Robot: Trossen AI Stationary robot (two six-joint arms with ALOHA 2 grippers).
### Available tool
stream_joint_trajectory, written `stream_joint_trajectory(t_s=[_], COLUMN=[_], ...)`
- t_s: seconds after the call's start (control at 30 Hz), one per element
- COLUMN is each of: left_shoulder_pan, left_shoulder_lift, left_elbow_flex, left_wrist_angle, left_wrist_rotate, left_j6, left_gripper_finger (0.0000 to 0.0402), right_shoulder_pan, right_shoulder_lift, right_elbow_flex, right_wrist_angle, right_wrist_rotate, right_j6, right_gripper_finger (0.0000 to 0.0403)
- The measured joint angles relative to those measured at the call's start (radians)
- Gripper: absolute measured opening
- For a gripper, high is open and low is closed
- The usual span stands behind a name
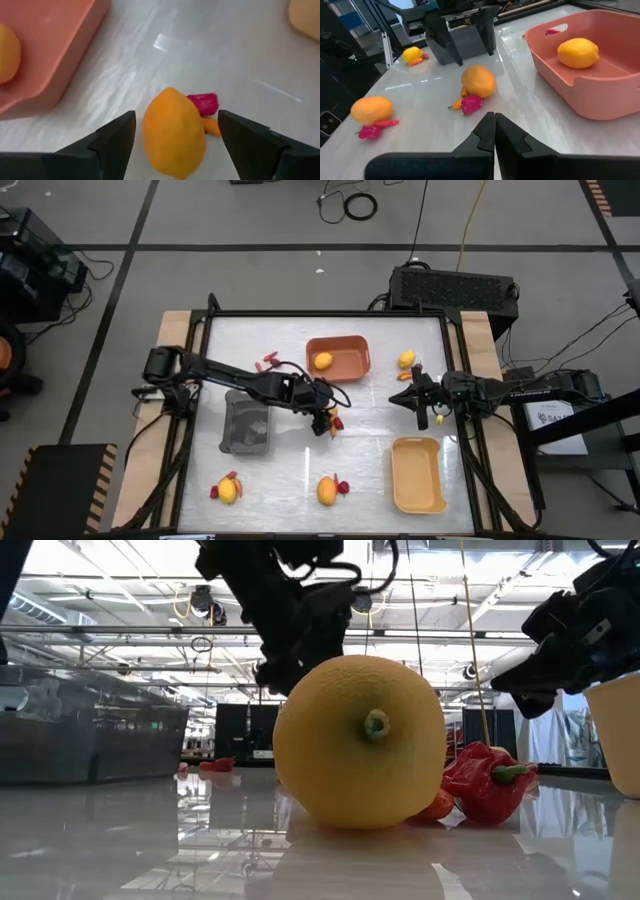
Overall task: Sort produce into baskets
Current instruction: Put the lemon into the orange bin
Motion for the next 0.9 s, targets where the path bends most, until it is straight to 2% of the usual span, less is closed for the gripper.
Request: stream_joint_trajectory(t_s=[0.6, 0.9], left_shoulder_pan=[-0.004, -0.005], left_shoulder_lift=[0.118, 0.127], left_elbow_flex=[0.002, 0.003], left_wrist_angle=[0.000, 0.003], left_wrist_rotate=[-0.001, 0.025], left_j6=[0.010, 0.068], left_gripper_finger=[0.0287, 0.0287], right_shoulder_pan=[0.000, 0.000], right_shoulder_lift=[0.000, 0.000], right_elbow_flex=[0.000, 0.000], right_wrist_angle=[-0.033, -0.037], right_wrist_rotate=[0.000, 0.000], right_j6=[-0.008, -0.008], right_gripper_finger=[0.0000, 0.0000])
